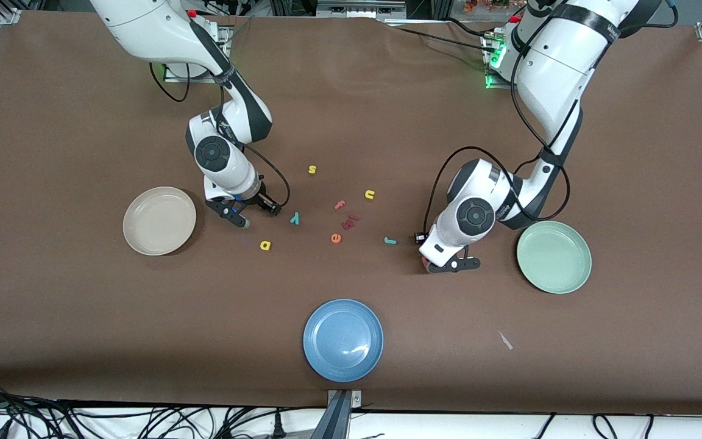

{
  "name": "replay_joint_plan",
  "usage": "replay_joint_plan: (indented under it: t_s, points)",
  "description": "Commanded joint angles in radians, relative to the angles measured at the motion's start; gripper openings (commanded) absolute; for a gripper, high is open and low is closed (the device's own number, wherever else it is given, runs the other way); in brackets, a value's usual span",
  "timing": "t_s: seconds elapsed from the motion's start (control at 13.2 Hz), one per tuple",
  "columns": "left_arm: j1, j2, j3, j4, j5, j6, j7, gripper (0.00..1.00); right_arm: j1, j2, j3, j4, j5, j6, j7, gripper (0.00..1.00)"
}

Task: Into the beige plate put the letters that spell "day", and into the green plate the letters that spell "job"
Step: 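Release the o onto the green plate while the right gripper carries the g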

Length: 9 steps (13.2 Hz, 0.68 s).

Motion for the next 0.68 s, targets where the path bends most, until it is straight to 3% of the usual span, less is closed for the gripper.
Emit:
replay_joint_plan:
  t_s: [0.0, 0.3, 0.61]
  points:
    - [0.05, -0.09, 0.006, 0.009, 0.027, -0.124, 0.037, 0.05, 0.003, -0.01, 0.003, -0.016, -0.011, 0.014, 0.022, 0.52]
    - [0.172, -0.189, 0.005, 0.009, 0.027, -0.294, 0.238, 0.05, 0.003, -0.01, 0.003, -0.013, -0.012, 0.014, 0.022, 0.3]
    - [0.287, -0.184, 0.008, -0.007, 0.071, -0.347, 0.407, 0.08, 0.003, -0.008, 0.003, -0.011, -0.011, 0.013, 0.022, 0.13]
